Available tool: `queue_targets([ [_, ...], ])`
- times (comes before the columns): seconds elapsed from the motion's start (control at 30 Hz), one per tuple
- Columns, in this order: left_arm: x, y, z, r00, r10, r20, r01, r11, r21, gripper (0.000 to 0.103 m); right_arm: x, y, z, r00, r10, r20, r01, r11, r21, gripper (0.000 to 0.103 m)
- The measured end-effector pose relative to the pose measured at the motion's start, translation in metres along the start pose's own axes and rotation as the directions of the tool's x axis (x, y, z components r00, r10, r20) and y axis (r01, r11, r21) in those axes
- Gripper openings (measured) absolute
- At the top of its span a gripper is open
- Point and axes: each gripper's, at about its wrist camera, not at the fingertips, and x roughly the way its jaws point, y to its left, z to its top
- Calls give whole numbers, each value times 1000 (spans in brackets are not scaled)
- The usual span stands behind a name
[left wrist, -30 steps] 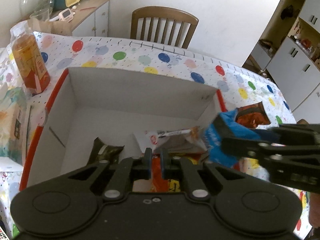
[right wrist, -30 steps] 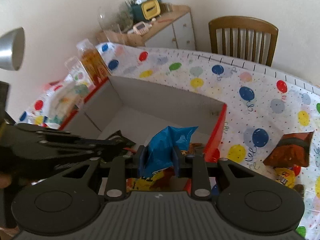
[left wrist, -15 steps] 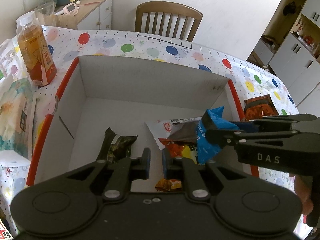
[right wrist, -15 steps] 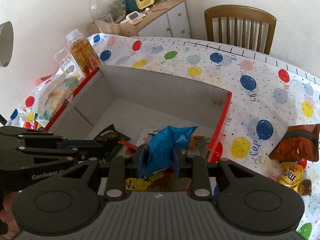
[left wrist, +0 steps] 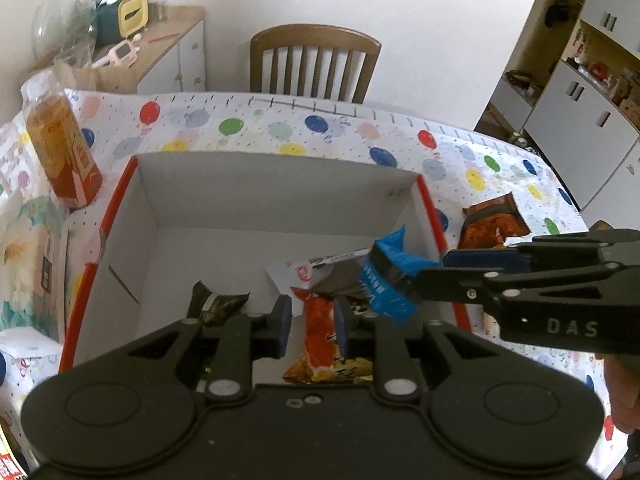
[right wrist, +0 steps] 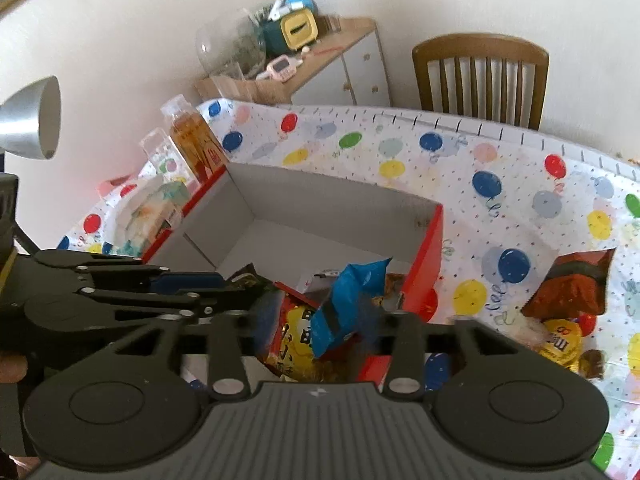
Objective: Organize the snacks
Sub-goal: 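Withdraw both tools from the box back over the snack pile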
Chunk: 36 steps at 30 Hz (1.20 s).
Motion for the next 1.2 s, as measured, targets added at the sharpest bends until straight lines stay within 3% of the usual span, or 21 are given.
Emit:
queue_targets([
  [0.3, -17, -33, 5, 999, -22, 50, 19, 998, 53, 30, -48, -16, -9, 998, 10, 64, -10, 1000, 1, 64],
  [0.37, -21, -44, 5, 998, -29, 61, 24, 997, 72, 31, -57, -23, -13, 997, 8, 73, -9, 1000, 13, 69],
  [0.53, -25, -70, 4, 996, -46, 82, 38, 994, 103, 47, -82, -45, -25, 995, -9, 97, 6, 999, 37, 72],
  [0.63, -26, -84, 3, 994, -57, 89, 47, 992, 119, 50, -97, -59, -34, 994, -19, 104, 14, 999, 51, 74],
  [0.77, -26, -104, 0, 993, -64, 98, 51, 989, 136, 63, -115, -78, -49, 992, -48, 113, 42, 997, 59, 81],
  [0.83, -25, -114, 0, 993, -68, 100, 53, 987, 149, 63, -122, -88, -57, 992, -67, 111, 60, 996, 62, 81],
  [1.2, -7, -161, -2, 992, -82, 99, 63, 982, 178, 85, -129, -132, -86, 981, -167, 94, 163, 985, 53, 86],
])
